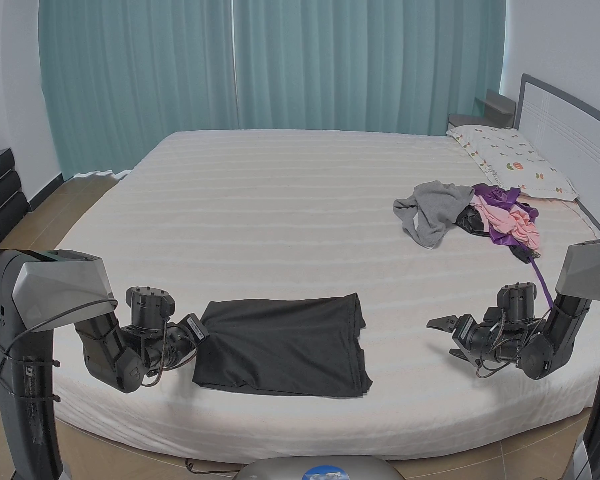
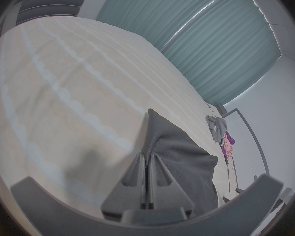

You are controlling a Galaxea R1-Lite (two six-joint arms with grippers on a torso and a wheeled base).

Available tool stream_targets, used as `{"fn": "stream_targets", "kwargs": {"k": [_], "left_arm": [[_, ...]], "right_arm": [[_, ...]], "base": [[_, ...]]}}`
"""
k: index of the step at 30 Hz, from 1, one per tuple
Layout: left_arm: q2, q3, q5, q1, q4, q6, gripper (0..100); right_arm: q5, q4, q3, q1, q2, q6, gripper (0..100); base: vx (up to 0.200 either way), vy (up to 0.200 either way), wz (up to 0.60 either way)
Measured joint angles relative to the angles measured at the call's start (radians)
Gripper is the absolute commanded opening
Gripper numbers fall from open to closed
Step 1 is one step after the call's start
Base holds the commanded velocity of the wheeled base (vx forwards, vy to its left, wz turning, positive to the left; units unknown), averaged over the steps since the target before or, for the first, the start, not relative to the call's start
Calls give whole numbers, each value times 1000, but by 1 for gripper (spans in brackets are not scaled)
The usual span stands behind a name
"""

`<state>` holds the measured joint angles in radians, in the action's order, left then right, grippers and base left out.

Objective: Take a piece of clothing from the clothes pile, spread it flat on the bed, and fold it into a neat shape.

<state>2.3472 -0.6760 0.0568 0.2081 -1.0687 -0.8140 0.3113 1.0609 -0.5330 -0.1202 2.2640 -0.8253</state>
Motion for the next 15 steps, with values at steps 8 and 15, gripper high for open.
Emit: {"fn": "stream_targets", "kwargs": {"k": [8,15], "left_arm": [[-2,2,2,-23,0,0,0],[-5,1,5,-31,0,0,0]], "right_arm": [[0,0,1,0,0,0,100],[0,0,1,0,1,0,100]], "base": [[0,200,0],[0,200,0]]}}
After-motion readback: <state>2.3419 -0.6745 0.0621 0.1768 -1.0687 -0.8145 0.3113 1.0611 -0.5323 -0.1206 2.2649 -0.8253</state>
